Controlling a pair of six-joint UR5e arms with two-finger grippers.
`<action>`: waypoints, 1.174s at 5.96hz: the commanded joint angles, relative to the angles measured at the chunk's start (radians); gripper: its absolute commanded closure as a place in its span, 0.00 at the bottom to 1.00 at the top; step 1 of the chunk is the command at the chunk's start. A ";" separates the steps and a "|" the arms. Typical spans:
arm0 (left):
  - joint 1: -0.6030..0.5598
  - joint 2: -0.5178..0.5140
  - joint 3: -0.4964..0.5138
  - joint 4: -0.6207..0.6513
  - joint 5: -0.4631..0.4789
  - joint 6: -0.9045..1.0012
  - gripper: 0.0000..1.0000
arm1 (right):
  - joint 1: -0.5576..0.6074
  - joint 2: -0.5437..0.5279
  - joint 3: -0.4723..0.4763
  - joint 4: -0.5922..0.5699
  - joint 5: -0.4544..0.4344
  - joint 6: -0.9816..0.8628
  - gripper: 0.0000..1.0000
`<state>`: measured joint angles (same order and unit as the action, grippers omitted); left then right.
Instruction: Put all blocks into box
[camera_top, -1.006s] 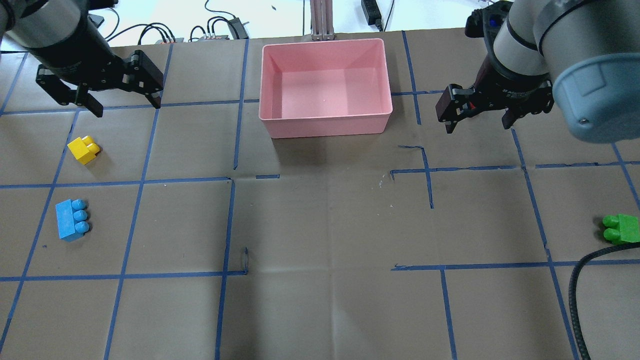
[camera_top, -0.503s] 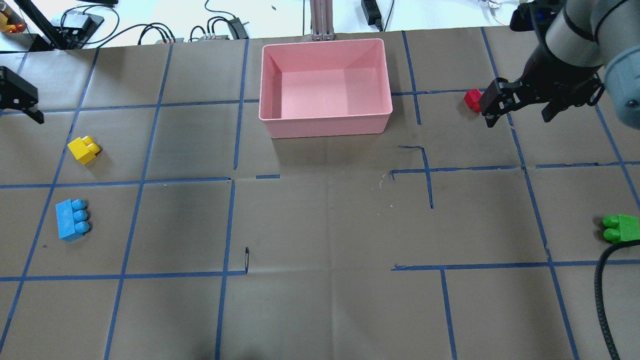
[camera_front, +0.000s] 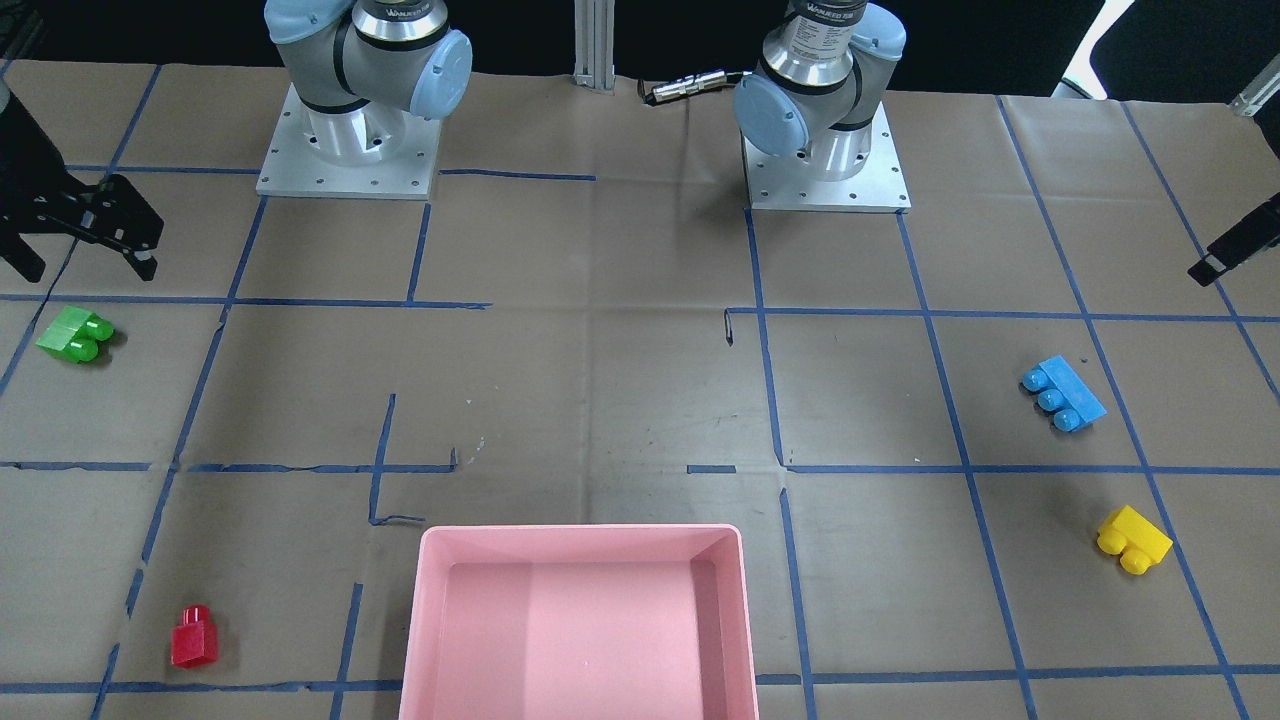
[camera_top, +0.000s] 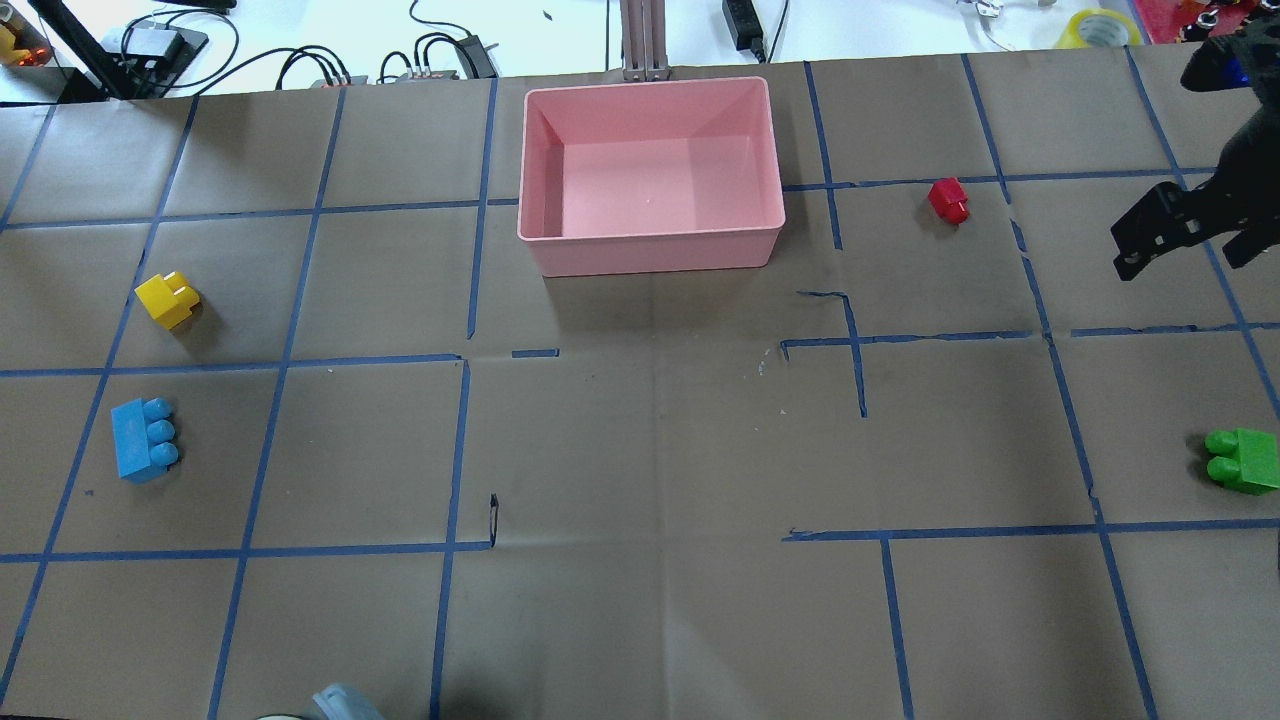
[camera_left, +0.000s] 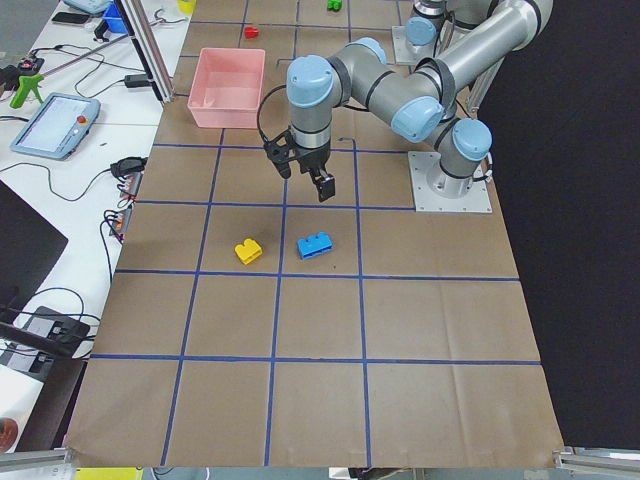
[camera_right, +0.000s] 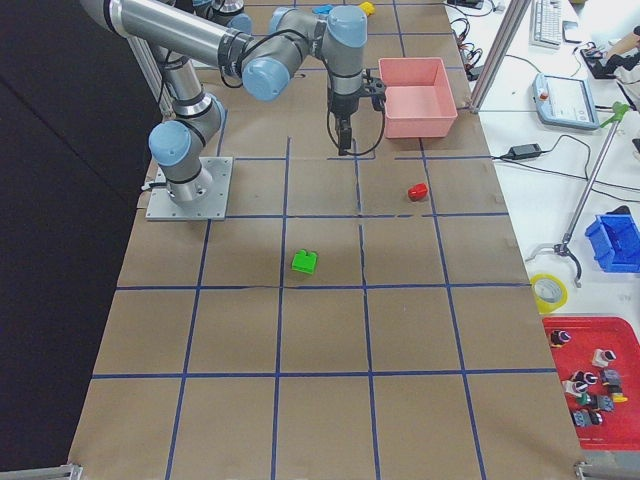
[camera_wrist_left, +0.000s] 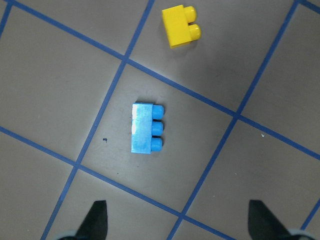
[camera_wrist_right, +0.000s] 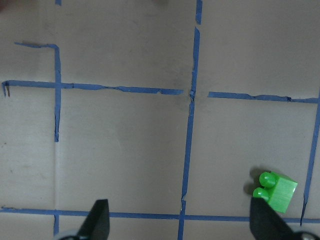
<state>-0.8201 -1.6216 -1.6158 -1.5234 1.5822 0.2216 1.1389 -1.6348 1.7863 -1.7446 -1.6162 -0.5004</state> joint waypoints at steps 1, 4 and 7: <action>0.004 -0.004 -0.146 0.199 0.001 -0.011 0.00 | -0.101 0.010 0.083 -0.082 -0.044 -0.100 0.02; 0.006 -0.111 -0.314 0.495 0.001 -0.013 0.00 | -0.233 0.029 0.192 -0.317 -0.015 -0.161 0.07; 0.054 -0.234 -0.399 0.671 -0.010 -0.022 0.00 | -0.399 0.056 0.313 -0.451 0.175 -0.194 0.01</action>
<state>-0.7900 -1.8213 -1.9695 -0.9404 1.5756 0.1961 0.8048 -1.5963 2.0523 -2.1099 -1.4939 -0.6881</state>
